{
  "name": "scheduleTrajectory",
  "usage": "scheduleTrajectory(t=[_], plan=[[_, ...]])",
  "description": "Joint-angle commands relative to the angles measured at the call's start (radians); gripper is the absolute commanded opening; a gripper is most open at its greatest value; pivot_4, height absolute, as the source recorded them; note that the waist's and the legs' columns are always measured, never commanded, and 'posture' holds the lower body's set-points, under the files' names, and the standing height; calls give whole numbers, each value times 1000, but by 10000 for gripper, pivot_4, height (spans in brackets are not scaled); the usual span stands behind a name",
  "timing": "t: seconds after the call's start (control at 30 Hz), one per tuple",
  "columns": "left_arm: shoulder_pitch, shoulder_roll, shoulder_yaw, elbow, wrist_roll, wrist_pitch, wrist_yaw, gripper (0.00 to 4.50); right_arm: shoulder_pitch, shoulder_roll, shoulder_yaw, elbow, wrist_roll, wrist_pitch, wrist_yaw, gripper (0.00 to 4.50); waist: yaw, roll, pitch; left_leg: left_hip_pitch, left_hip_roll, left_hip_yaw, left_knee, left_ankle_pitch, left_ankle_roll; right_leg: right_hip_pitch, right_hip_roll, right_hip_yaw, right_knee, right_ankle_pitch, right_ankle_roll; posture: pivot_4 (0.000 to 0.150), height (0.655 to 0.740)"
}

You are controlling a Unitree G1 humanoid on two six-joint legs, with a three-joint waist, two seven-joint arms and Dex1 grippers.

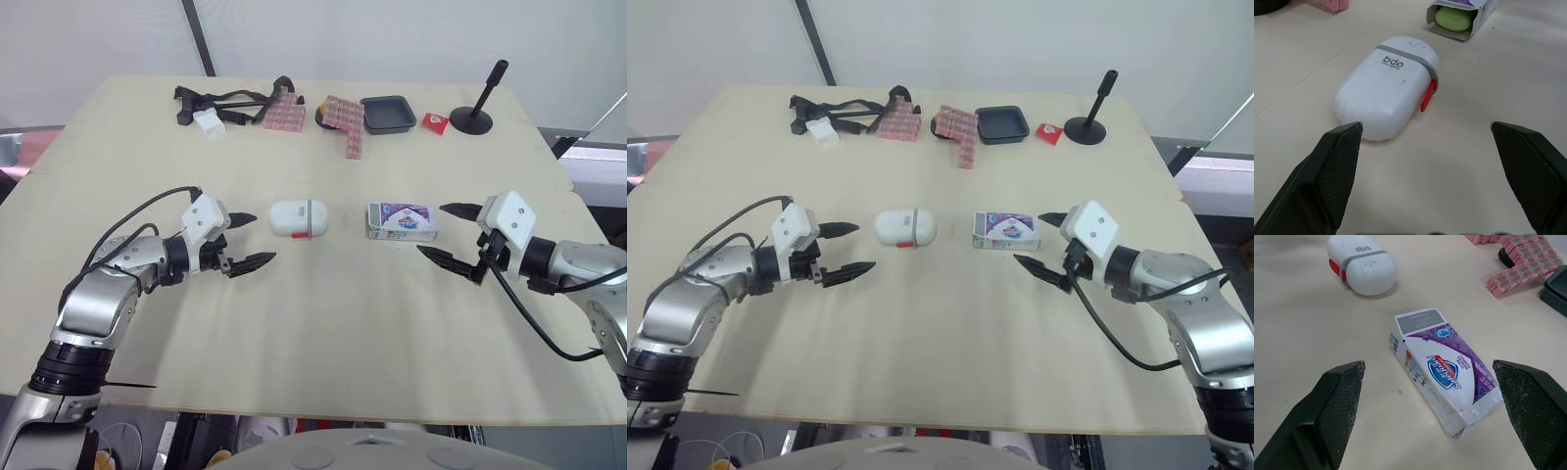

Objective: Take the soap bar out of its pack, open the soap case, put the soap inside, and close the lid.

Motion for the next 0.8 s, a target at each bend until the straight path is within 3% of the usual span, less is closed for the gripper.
scheduleTrajectory(t=[0.03, 0.57, 0.8], plan=[[-23, 2, 5, 2, 12, -40, 1, 44585, -31, 5, -2, 0, -8, -13, -13, 45000, 0, 0, 0, 0, 0, 0, 0, 0, 0, 0, 0, 0, 0, 0, 0, 1500, 7400], [-41, -29, -7, 31, 52, -115, 27, 44585, -108, 0, 14, 70, -3, 42, -1, 45000, 4, 0, 0, 0, 0, 0, 1, 0, 0, 0, 0, 0, 1, 0, 0, 1500, 7400], [-23, -24, 6, 13, 42, -115, 26, 44585, -263, -39, 82, 179, -51, 46, 57, 45000, -2, 0, 0, 0, 0, 0, 1, 1, 0, 0, 1, 0, 2, 0, 0, 1500, 7400]])
